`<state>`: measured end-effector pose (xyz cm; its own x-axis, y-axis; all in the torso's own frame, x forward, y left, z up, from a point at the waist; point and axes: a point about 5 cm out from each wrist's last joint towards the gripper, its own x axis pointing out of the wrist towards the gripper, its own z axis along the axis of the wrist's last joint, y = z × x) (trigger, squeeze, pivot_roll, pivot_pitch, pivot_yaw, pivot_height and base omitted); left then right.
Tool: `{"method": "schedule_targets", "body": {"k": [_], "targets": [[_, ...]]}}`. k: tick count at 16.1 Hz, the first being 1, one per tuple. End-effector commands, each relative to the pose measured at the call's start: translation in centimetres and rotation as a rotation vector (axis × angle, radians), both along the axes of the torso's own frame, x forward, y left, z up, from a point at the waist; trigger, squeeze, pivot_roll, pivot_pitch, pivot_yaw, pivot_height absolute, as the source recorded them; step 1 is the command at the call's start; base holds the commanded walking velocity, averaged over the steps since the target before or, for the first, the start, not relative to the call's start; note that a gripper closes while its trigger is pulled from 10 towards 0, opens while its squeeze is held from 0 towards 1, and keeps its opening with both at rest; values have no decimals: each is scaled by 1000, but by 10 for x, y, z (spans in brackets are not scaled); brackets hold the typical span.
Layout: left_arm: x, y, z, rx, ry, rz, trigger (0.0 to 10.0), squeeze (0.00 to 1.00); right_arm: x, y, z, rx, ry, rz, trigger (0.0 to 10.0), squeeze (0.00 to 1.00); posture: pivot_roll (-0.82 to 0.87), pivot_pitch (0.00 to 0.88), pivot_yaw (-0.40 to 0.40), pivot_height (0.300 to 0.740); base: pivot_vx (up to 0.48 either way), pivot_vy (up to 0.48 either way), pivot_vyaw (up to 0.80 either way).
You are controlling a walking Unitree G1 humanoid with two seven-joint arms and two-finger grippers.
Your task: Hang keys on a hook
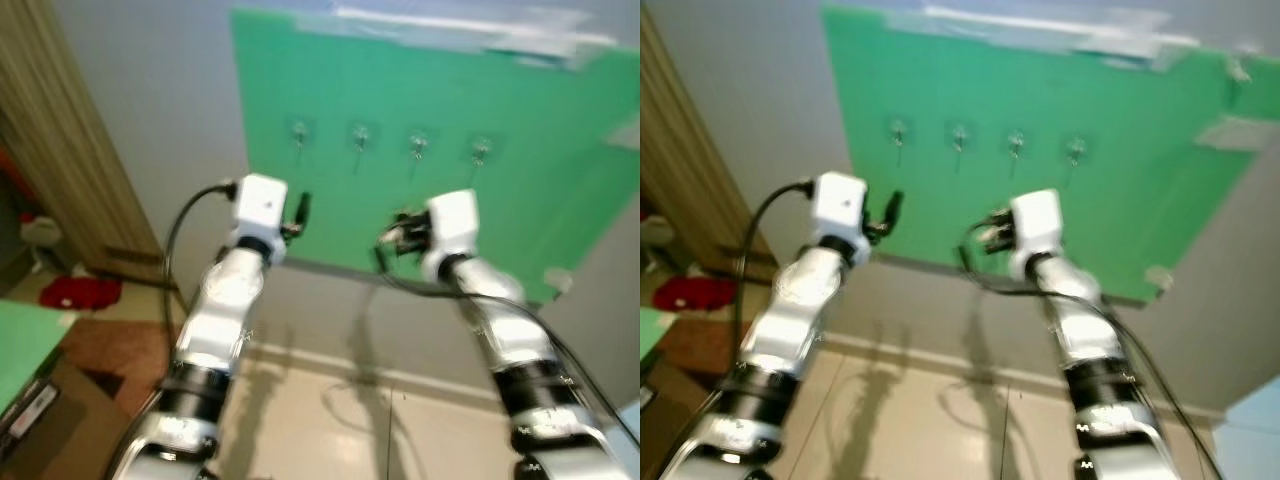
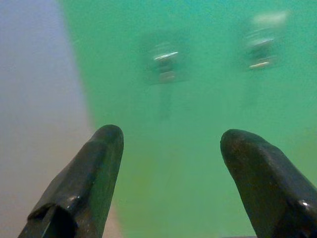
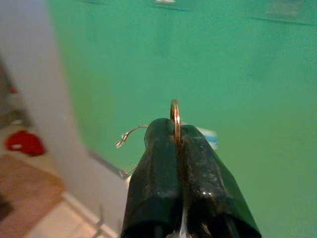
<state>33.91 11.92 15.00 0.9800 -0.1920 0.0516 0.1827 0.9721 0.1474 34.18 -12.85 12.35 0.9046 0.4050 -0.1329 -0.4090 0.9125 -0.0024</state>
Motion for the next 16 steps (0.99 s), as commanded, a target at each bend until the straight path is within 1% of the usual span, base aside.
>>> {"method": "schedule_targets", "body": {"k": [1,2,3,5,8,9,10,11,13,16], "targets": [[0,-4,3,-15,-12,-3,10000,0,3,-11,7,-20,-11,-31,0,0,-39,0,16,740,469,0,0],[0,-2,4,-23,-19,12,10000,0,4,-12,8,-59,-5,-39,0,0,-38,0,14,740,0,0,0],[0,-2,4,-17,-23,14,10000,0,4,-10,9,-53,-6,-34,0,0,-38,0,14,740,0,0,0],[-1,-1,3,-16,-23,16,10000,0,1,-5,14,-67,-13,0,0,0,-38,0,11,740,0,0,0],[-3,-3,2,-10,-18,9,10000,0,-4,4,17,-141,-28,80,0,0,-40,0,11,740,0,0,0],[-3,-3,2,-11,-19,9,10000,0,-4,6,19,-140,-25,88,0,0,-41,0,11,740,0,0,0],[-3,-3,2,-11,-20,10,10000,0,-2,6,22,-130,-29,73,0,0,-41,0,11,740,0,0,0],[-2,-3,2,-9,-20,10,10000,0,1,5,25,-118,-9,38,0,0,-41,0,10,740,0,0,0],[-2,-4,2,-6,-20,8,10000,0,5,6,30,-180,-21,11,0,0,-43,0,10,740,0,0,0],[-1,-4,3,-5,-23,6,10000,0,12,9,40,-188,-74,-19,0,0,-41,0,9,740,0,0,0]]}}
